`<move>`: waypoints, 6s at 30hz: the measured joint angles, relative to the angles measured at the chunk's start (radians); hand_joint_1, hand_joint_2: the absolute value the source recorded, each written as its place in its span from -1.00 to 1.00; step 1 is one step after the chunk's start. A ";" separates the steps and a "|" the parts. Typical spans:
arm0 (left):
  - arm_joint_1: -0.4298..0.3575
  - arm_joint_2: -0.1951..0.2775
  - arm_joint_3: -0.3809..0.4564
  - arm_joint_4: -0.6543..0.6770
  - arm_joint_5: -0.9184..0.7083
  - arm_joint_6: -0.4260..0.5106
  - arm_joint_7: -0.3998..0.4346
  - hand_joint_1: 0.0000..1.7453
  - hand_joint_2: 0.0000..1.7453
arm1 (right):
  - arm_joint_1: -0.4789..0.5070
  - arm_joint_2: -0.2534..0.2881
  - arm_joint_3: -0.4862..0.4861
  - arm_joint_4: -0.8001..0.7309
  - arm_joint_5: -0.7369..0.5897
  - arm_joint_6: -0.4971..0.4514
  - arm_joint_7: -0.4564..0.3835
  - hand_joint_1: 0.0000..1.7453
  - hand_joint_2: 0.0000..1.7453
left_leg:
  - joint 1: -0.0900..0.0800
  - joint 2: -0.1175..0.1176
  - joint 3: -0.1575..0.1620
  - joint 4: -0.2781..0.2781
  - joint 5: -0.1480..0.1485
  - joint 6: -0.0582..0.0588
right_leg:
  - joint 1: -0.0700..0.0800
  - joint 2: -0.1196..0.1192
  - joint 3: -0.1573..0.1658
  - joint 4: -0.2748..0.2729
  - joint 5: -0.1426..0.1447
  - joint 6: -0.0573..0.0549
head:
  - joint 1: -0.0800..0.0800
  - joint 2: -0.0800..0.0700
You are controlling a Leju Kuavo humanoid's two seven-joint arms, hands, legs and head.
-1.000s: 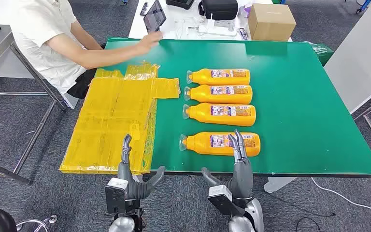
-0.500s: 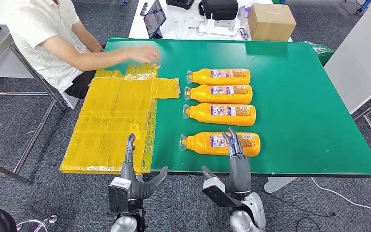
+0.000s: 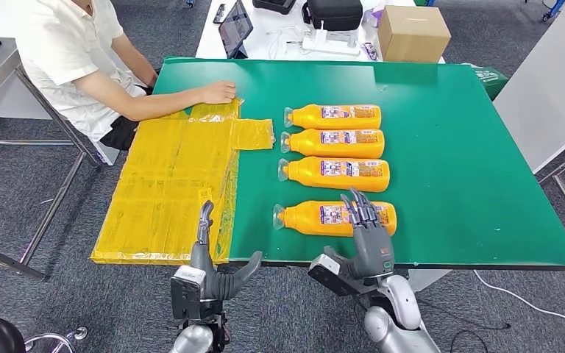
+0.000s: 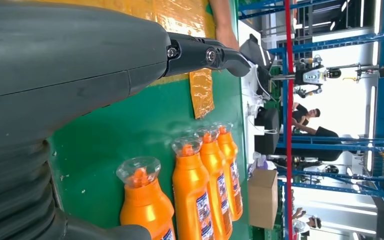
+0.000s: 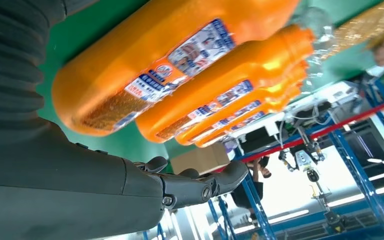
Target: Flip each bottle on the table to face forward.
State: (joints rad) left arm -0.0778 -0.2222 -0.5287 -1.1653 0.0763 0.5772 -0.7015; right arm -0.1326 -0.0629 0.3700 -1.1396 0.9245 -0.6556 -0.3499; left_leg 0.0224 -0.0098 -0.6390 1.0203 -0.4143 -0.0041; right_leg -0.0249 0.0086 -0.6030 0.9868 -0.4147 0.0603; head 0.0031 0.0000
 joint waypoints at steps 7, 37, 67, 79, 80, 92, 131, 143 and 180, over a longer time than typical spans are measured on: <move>-0.007 -0.004 0.000 0.011 0.002 0.002 0.000 -1.00 1.00 | -0.033 -0.033 0.012 0.034 0.065 0.014 0.048 -1.00 1.00 | 0.000 0.000 0.000 0.000 0.000 0.000 | 0.000 0.000 0.000 0.000 0.000 0.000 | 0.000 0.000; -0.014 -0.012 0.001 0.026 -0.006 0.009 0.009 -1.00 1.00 | -0.094 -0.138 0.110 0.050 0.317 0.184 0.265 -1.00 1.00 | 0.000 0.000 0.000 0.000 0.000 0.000 | 0.000 0.000 0.000 0.000 0.000 0.000 | 0.000 0.000; -0.011 -0.011 0.000 0.017 -0.037 0.015 0.040 -1.00 1.00 | -0.246 -0.205 0.205 0.092 0.279 0.401 0.330 -1.00 1.00 | 0.000 -0.001 0.000 0.000 0.000 0.000 | 0.000 0.000 0.000 0.000 0.000 0.000 | 0.000 0.000; -0.003 -0.009 0.001 -0.003 -0.079 -0.006 0.072 -1.00 1.00 | -0.265 -0.238 0.226 0.108 0.188 0.544 0.336 0.92 1.00 | 0.000 -0.001 0.000 0.000 0.000 0.000 | 0.000 0.000 0.001 0.000 0.000 0.000 | 0.000 0.000; -0.002 -0.009 0.001 -0.005 -0.084 -0.009 0.074 -1.00 1.00 | -0.265 -0.244 0.228 0.108 0.176 0.555 0.334 0.97 1.00 | 0.000 -0.001 0.000 0.000 0.000 0.000 | 0.000 0.000 0.001 0.000 0.000 0.000 | 0.000 0.000; 0.004 -0.006 0.005 -0.022 -0.105 -0.022 0.084 -1.00 1.00 | -0.263 -0.291 0.243 0.107 0.068 0.585 0.318 1.00 1.00 | 0.000 -0.001 0.002 0.000 0.000 0.000 | 0.000 0.000 0.003 0.000 0.000 0.000 | 0.000 0.000; 0.060 0.021 0.023 -0.138 0.467 -0.493 0.261 -1.00 1.00 | -0.117 -0.091 0.021 -0.014 -0.630 0.649 -0.041 0.90 1.00 | 0.001 -0.001 0.002 0.000 0.000 0.000 | 0.001 0.000 0.002 0.000 -0.001 0.000 | -0.001 0.000; 0.071 0.043 0.016 -0.168 0.467 -0.513 0.256 -1.00 1.00 | -0.114 -0.023 0.020 -0.019 -0.637 0.619 -0.054 0.79 1.00 | -0.001 -0.001 0.001 0.000 0.001 0.000 | 0.000 -0.001 0.002 0.000 0.000 0.000 | -0.001 0.000; 0.019 0.020 0.023 -0.186 0.594 -0.561 0.205 -0.55 1.00 | -0.085 0.037 0.217 -0.061 -0.787 0.897 -0.227 0.78 1.00 | 0.000 0.000 0.001 0.000 0.000 0.000 | 0.000 0.000 0.001 0.000 0.000 0.000 | -0.001 0.000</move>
State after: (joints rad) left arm -0.0593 -0.2022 -0.5056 -1.3517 0.6699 0.0164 -0.4962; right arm -0.2178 -0.0264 0.5867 -1.2005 0.1376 0.2413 -0.5767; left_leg 0.0223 -0.0101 -0.6381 1.0205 -0.4138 -0.0040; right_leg -0.0250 0.0082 -0.6016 0.9871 -0.4149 0.0603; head 0.0023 0.0000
